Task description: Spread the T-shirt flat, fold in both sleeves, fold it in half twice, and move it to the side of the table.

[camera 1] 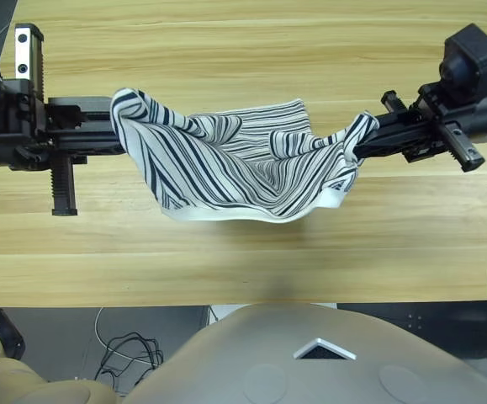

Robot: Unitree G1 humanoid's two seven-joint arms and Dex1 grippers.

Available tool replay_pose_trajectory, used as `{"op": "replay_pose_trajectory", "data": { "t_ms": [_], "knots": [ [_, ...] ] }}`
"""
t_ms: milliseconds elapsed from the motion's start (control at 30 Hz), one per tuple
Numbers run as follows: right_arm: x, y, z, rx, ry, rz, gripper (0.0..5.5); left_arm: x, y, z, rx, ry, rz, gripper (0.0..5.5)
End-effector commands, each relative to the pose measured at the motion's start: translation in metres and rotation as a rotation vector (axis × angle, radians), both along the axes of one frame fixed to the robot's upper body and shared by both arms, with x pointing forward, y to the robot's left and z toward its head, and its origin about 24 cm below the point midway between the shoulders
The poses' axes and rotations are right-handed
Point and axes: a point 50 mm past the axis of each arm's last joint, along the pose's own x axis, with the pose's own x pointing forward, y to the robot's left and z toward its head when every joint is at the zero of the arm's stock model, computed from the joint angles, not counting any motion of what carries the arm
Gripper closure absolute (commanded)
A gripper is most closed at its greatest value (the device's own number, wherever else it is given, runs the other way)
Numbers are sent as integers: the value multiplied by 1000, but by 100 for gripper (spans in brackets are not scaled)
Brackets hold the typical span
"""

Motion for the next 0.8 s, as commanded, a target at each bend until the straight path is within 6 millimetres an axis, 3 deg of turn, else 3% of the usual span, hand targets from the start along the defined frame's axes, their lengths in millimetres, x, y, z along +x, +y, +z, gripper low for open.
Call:
{"op": "replay_pose_trajectory", "data": {
  "t_ms": [33, 300, 467, 600, 800],
  "knots": [
    [-4, 0, -13, -62, 25, 4, 540, -3, 0, -20, 103, 64, -14, 539],
    [-9, 3, -34, -69, 110, -4, 540, -15, -4, -52, 177, 178, -79, 539],
    [-16, 7, -45, -57, 167, 16, 540, -21, -8, -55, 162, 225, -117, 539],
    [-11, 13, -60, -76, 164, -26, 540, -12, -12, -77, 192, 269, -63, 539],
    [14, 20, -80, -103, 149, -140, 540, 14, -6, -98, 141, 308, 21, 539]
  ]
}}
